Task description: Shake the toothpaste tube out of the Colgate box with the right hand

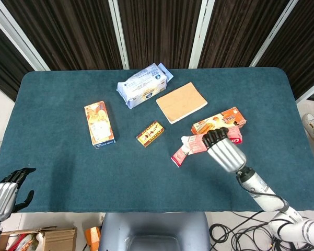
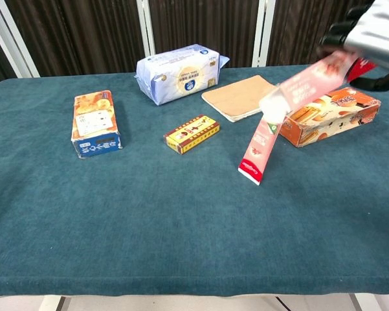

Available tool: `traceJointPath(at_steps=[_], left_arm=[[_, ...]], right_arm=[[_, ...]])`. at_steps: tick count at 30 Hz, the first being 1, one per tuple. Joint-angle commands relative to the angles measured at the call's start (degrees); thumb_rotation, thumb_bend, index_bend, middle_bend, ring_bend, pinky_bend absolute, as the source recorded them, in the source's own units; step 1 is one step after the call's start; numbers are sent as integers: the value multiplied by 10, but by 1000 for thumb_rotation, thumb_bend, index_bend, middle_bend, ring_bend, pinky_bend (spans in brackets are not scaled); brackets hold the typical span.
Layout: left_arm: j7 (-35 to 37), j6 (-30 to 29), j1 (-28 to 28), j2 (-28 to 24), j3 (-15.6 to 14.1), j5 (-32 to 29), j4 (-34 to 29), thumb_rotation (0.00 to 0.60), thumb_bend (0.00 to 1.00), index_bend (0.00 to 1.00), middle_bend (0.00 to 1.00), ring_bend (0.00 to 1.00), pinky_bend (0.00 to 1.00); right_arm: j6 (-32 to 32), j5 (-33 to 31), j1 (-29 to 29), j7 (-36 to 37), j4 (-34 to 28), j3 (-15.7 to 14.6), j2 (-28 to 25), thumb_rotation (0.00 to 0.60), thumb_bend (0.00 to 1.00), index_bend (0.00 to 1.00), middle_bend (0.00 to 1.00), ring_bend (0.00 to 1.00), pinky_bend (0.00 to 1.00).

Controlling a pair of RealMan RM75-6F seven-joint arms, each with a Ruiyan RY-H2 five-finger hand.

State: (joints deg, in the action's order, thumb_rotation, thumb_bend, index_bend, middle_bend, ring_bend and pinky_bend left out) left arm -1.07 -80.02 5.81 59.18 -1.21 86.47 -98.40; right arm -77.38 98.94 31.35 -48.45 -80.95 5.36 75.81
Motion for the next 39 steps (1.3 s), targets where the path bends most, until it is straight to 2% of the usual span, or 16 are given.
traceJointPath(at_steps=[1, 5, 10, 12, 15, 20, 32, 36, 37, 39], left_arm=[[-2, 2, 1, 0, 0, -1, -1, 600, 420, 237, 234, 219, 397], [-2, 5, 2, 0, -1, -1, -1, 600, 420, 238, 234, 220, 398], [-1, 6, 2, -1, 0, -2, -1, 600, 420, 237, 234, 220, 399], [0, 6, 3, -1, -1, -2, -1, 600, 420, 238, 234, 221, 399], [-1, 7, 3, -1, -1, -1, -1, 600, 420, 237, 235, 221, 399], [-1, 7, 3, -1, -1, 0, -1, 600, 421, 238, 235, 223, 399], [7, 15, 9, 0, 0, 0, 2, 600, 422, 238, 238, 228, 402], [8, 19, 12, 2, 1, 0, 5, 600, 422, 237, 238, 229, 402], [9, 20, 13, 3, 1, 0, 6, 600, 422, 237, 238, 229, 402], [11, 22, 15, 3, 1, -1, 7, 600, 421, 238, 239, 229, 403]], right_arm=[[0, -86, -33, 20, -102, 36, -32, 600, 208, 383, 443, 429, 515], [22, -104, -42, 103, -150, 21, -44, 600, 207, 377, 444, 430, 518], [86, -94, -40, 233, -199, -25, -75, 600, 207, 379, 444, 430, 526], [113, -84, -34, 276, -200, -43, -81, 600, 207, 380, 444, 430, 528], [157, -59, -21, 322, -169, -72, -72, 600, 207, 380, 444, 430, 530], [197, -44, -8, 360, -99, -95, -29, 600, 207, 380, 443, 429, 530], [174, -50, -16, 402, 8, -85, 49, 600, 207, 373, 443, 397, 530], [174, -46, -16, 416, 22, -91, 53, 600, 207, 330, 383, 311, 522], [173, -44, -16, 420, 24, -93, 52, 600, 207, 293, 338, 258, 490], [170, -41, -17, 426, 25, -95, 49, 600, 193, 196, 235, 144, 367]])
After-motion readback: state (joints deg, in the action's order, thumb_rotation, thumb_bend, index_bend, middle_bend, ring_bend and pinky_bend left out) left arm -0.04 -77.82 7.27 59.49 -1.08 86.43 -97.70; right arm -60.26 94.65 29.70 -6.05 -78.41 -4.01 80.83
